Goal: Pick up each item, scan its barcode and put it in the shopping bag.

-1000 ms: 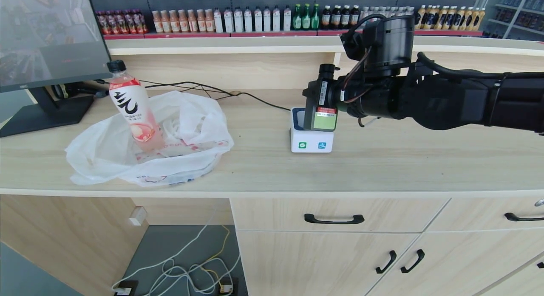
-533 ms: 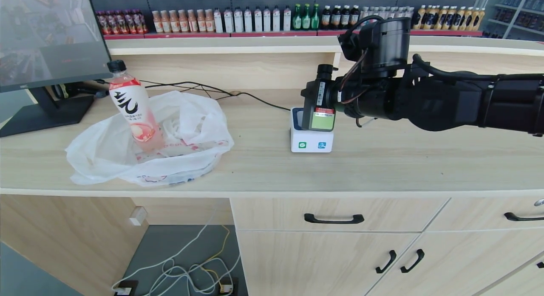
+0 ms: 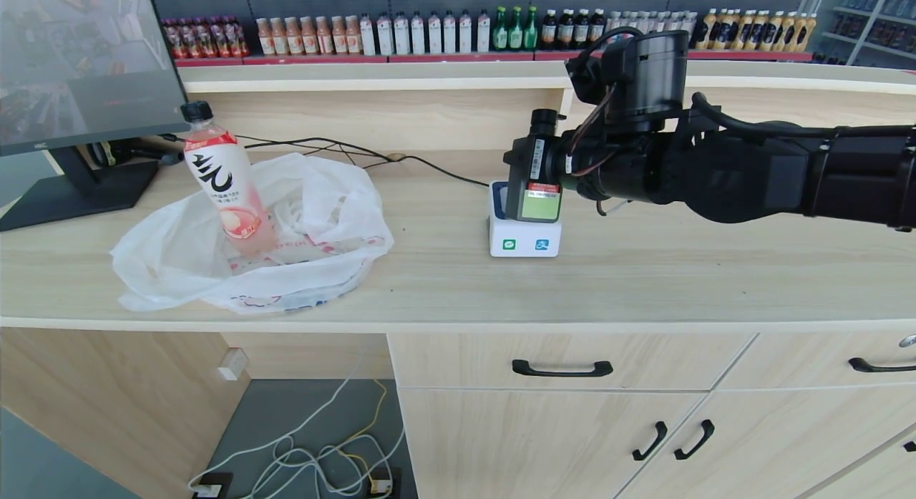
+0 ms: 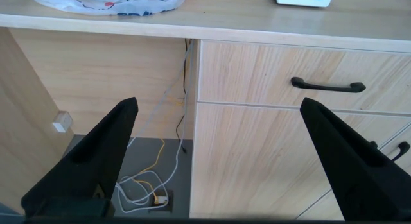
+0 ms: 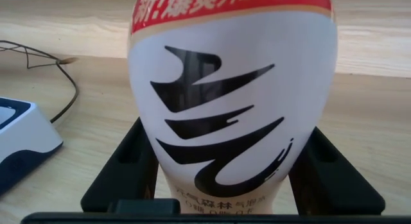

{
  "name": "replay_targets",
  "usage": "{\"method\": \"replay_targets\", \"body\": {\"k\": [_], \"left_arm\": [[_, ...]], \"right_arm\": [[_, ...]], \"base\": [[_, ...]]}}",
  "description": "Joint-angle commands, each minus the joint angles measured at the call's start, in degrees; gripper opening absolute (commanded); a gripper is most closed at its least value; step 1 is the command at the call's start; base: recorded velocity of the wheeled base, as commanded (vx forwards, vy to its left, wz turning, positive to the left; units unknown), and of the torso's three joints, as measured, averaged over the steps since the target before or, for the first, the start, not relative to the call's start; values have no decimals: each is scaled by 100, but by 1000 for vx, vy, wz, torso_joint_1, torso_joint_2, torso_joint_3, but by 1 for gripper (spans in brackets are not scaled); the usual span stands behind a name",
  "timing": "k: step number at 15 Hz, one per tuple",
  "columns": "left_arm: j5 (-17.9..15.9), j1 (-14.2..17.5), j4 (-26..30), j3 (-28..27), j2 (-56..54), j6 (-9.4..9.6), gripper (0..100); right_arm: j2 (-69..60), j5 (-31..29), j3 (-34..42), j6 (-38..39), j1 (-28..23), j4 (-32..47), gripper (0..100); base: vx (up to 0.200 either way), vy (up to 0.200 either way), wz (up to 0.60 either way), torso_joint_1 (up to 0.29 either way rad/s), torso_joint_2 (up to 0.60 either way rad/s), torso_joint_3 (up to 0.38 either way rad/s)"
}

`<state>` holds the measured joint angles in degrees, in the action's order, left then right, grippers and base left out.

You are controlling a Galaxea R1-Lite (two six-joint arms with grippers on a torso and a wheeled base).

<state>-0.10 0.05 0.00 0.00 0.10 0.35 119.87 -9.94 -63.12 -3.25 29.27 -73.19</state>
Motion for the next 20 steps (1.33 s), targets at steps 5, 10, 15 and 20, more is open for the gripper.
{"method": "replay_targets", "body": {"k": [5, 10, 15, 20], "left_arm": [[1, 4, 0, 0, -1, 0, 100], [1, 4, 0, 0, -1, 0, 100], [1, 4, 0, 0, -1, 0, 100], [1, 4, 0, 0, -1, 0, 100]], "right_arm": [[-895, -202, 450, -351, 211, -11, 0], [-1888, -219, 1522, -518, 228, -11, 0], [-2486, -211, 2480, -413, 167, -143, 0], [-2592, -131, 3280, 9, 255, -969, 0]], "base": [[0, 0, 0, 0, 0, 0], [0, 0, 0, 0, 0, 0], [0, 0, 0, 0, 0, 0], [0, 0, 0, 0, 0, 0]]}}
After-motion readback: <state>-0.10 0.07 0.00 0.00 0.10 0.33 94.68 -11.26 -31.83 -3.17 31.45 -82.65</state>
